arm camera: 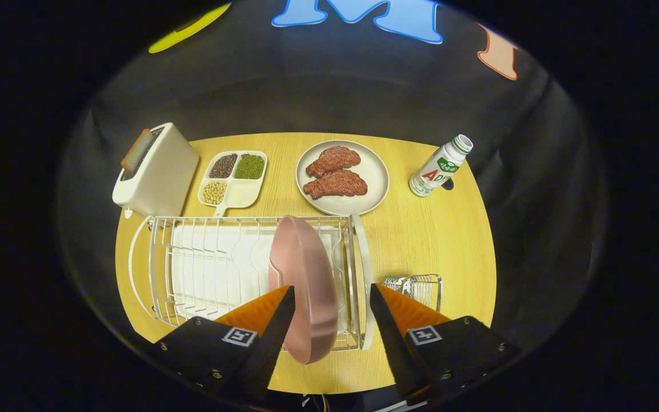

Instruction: Take the plate from the dish rack, then take the spoon from the basket and place it into the plate.

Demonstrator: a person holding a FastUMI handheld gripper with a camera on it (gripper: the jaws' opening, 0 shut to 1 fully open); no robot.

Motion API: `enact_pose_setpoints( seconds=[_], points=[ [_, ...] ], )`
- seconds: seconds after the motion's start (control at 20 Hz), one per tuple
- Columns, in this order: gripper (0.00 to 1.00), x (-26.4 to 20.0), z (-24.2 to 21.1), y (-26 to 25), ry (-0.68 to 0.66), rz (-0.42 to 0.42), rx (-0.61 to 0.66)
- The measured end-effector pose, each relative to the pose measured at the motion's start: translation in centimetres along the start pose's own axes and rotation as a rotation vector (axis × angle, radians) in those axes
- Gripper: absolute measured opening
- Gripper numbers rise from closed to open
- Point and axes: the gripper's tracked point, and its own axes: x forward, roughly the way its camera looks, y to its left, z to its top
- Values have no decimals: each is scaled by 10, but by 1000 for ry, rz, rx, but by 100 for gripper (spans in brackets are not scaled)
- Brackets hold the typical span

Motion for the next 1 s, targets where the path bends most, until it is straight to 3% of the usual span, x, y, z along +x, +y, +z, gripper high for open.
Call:
enact_pose_setpoints(
  seconds=[0.05, 0.2, 0.3, 0.45, 1.0],
  points=[
    [75, 2, 3, -5, -3, -28, 2],
    [33, 9, -6, -9, 21, -96, 48],
    [17, 8, -3, -6, 12, -127, 8],
    [7, 5, -4, 4, 2, -172, -31],
    [7, -35, 21, 2, -58, -379, -197]
  ],
)
